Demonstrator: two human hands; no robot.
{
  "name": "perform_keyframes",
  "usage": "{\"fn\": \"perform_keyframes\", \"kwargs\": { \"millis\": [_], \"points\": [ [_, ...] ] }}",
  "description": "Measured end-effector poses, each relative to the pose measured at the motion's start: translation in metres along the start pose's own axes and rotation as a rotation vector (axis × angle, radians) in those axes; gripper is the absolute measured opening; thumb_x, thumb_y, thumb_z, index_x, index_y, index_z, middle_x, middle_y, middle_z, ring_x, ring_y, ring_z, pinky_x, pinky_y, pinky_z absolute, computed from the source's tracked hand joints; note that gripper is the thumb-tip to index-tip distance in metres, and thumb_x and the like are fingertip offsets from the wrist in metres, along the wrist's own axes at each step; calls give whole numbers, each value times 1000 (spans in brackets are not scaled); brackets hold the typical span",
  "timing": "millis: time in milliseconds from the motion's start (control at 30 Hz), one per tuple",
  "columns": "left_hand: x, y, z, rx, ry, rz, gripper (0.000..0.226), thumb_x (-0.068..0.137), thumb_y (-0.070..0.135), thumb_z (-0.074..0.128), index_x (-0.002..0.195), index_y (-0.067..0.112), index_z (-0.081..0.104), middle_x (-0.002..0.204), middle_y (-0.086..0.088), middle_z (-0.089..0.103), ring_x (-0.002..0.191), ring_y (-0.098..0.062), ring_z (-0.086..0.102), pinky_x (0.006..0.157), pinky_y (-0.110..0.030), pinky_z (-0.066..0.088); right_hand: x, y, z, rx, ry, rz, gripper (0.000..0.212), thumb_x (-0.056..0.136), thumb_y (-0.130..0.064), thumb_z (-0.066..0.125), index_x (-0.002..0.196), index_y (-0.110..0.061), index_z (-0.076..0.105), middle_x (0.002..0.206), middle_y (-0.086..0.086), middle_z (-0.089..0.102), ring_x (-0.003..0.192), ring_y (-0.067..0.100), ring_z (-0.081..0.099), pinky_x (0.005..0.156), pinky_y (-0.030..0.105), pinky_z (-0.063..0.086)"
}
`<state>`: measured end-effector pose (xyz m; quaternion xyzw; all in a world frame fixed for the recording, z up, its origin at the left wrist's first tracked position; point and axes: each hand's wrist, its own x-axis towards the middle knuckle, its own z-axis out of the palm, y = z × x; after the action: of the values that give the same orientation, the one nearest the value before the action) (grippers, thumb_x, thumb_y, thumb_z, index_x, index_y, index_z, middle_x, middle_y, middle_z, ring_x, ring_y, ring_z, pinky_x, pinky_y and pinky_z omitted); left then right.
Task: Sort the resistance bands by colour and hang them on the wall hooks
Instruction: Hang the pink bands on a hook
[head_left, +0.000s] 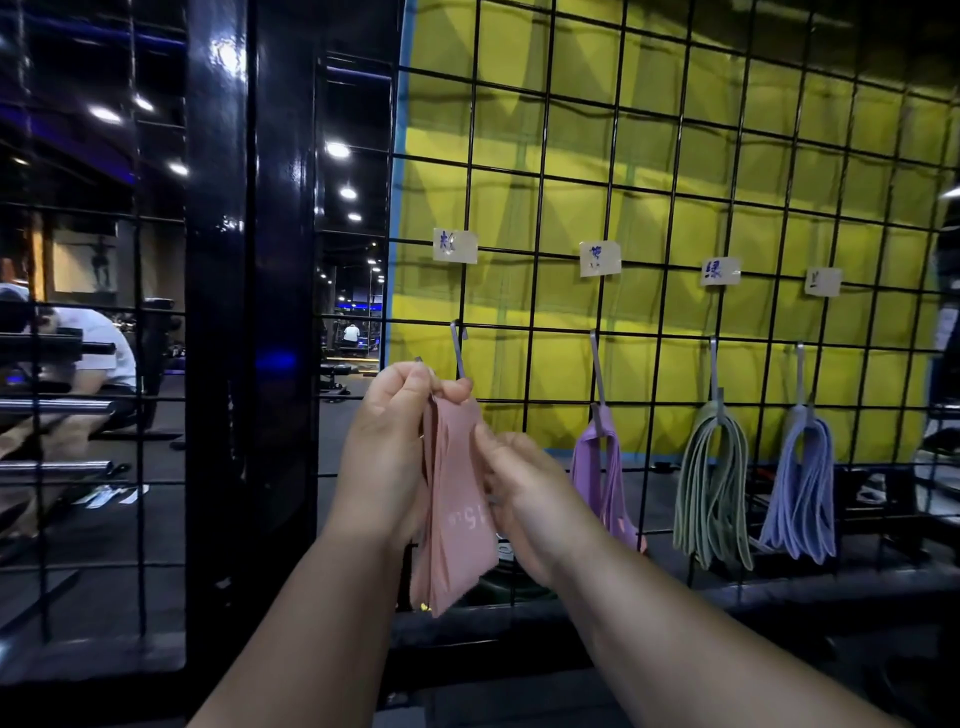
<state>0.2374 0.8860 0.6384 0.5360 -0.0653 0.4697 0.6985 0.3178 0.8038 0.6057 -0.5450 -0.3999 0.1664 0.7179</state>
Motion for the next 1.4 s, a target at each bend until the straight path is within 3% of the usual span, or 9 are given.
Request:
{"fn": "perform_keyframes", "kwargs": {
  "millis": [167,533,600,700,800,967,1100,1200,1400],
  "points": [
    [0,2,4,-42,-20,-9,47,99,19,43,57,26,61,74,-1,67,93,-19,63,88,-37,49,2,0,0,78,-94,89,59,90,-63,39,129,-23,57,122,1,67,115,16,61,105,45,43],
    [2,-1,4,-123,-4,11,34,99,11,37,69,15,52,63,3,58,87,-17,63,96,-35,44,0,15,6,-111,-105,-21,51,81,-71,48,114,-35,61,117,3,68,112,23,63,100,54,46],
    [4,-5,2,-147,-19,29,39,98,9,38,64,18,56,64,3,56,83,-16,62,93,-33,43,1,21,3,-240,-81,-56,49,76,-79,45,104,-42,61,108,-5,70,105,14,64,97,44,49],
    [7,-6,3,-164,-29,42,41,93,10,40,59,23,58,65,3,55,79,-14,60,91,-32,42,-5,18,-1,-381,-31,-147,25,95,-54,38,97,-37,57,94,-12,66,90,0,60,83,17,45],
    [6,-9,7,-156,-25,45,36,88,15,45,55,24,58,65,4,54,79,-14,59,89,-30,43,-5,20,-6,-420,-34,-190,25,99,-44,38,103,-27,57,95,-8,65,89,2,59,81,17,43],
    [-2,-19,6,-13,96,49,31,99,24,45,73,21,61,83,3,67,93,-17,61,92,-37,45,-8,32,-12,-366,-79,-68,26,97,-47,43,101,-25,55,89,6,62,78,5,52,76,30,45],
    [-19,-29,6,119,149,29,40,78,48,64,108,28,46,112,12,61,101,2,60,87,-19,44,-18,52,-16,-230,-87,46,50,82,-65,53,93,-17,57,79,14,58,70,19,53,66,33,44],
    [-41,-43,1,425,221,-5,55,77,45,73,116,33,36,104,20,56,93,6,55,76,-22,43,-31,57,-18,-62,-187,151,31,97,-44,46,93,-14,55,69,0,63,57,11,58,55,24,46],
    [-72,-81,-5,584,280,-94,25,92,33,53,114,23,47,91,-1,66,80,-15,63,65,-31,48,-46,72,-25,-62,-198,221,47,97,-51,43,116,-10,56,75,-3,61,59,8,54,55,22,42]
  ]
}}
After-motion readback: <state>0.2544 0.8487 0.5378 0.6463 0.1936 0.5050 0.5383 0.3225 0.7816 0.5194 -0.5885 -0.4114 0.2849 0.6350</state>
